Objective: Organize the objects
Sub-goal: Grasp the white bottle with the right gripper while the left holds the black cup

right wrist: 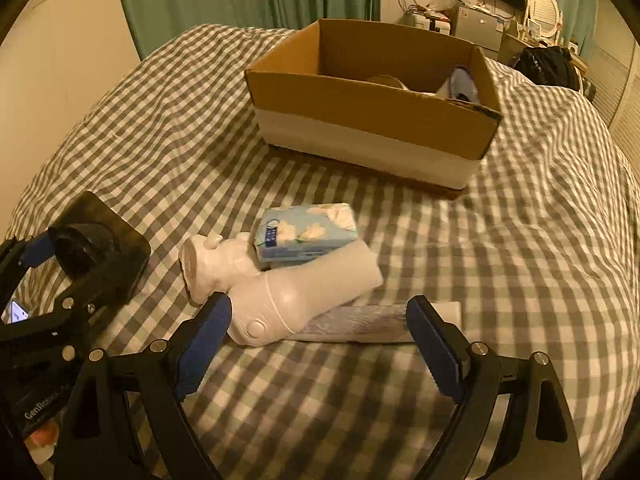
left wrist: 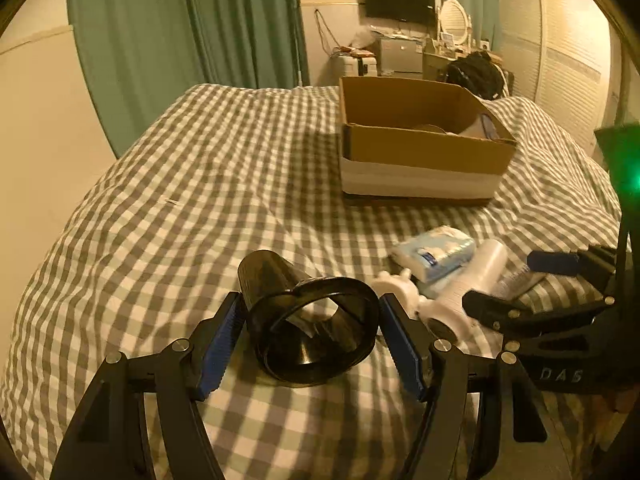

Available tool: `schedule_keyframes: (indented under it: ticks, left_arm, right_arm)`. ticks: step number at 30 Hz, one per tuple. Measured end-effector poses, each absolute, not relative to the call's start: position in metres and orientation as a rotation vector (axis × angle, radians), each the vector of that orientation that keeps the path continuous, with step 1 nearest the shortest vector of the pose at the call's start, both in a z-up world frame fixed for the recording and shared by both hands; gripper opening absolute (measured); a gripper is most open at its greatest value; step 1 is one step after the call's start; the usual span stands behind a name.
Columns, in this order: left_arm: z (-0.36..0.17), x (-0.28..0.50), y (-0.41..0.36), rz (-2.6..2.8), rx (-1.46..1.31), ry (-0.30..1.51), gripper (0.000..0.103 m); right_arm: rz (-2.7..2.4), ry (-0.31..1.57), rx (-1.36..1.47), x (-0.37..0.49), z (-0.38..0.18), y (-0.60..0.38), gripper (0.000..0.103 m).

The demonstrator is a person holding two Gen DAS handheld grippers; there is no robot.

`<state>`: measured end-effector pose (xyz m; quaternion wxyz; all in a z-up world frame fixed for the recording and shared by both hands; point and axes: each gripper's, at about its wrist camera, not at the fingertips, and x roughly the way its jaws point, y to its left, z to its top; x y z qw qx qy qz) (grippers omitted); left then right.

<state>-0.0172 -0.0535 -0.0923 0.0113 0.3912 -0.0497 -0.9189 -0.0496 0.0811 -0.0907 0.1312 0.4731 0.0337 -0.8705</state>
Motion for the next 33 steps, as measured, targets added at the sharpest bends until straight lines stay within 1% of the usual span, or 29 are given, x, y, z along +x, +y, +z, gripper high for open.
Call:
schedule_keyframes:
  ticks: [7, 8, 9, 10, 11, 12, 19, 25, 33]
  left_arm:
    - [-0.091, -0.021, -0.063, -2.866, 1.205, -0.118, 0.07]
    - [-0.091, -0.022, -0.064, -2.869, 1.207, -0.11, 0.07]
    - [-0.091, -0.022, -0.065, -2.871, 1.206, -0.106, 0.07]
    - [-0.091, -0.022, -0.065, -2.874, 1.206, -0.1, 0.07]
    - [-0.092, -0.021, -0.065, -2.876, 1.206, -0.098, 0.07]
    - [-0.092, -0.021, -0.065, -2.875, 1.209, -0.094, 0.07]
    - [-0.092, -0.019, -0.064, -2.871, 1.212, -0.106, 0.069]
    - [-0.087, -0.013, -0.052, -2.895, 1.239, -0.119, 0.069]
    - [-0.064, 0.001, -0.033, -2.974, 1.207, -0.127, 0.068]
  right_arm:
    - [-2.466, 0.148, 1.425, -0.062, -0.111, 0.056, 0.089]
    - [-2.455, 0.157, 1.431, -0.064, -0.114, 0.052, 0.087]
    - [-2.445, 0.174, 1.438, -0.066, -0.117, 0.049, 0.08]
    - [-2.434, 0.181, 1.445, -0.068, -0.121, 0.047, 0.076]
    - [-2.412, 0.166, 1.449, -0.069, -0.124, 0.046, 0.065]
    - [-2.391, 0.15, 1.454, -0.07, -0.126, 0.047, 0.058]
    - [-2.413, 0.12, 1.42, -0.059, -0.119, 0.056, 0.057]
    - [-2.465, 0.127, 1.329, -0.04, -0.092, 0.063, 0.057]
    - [-2.537, 0.122, 1.246, -0.023, -0.06, 0.082, 0.056]
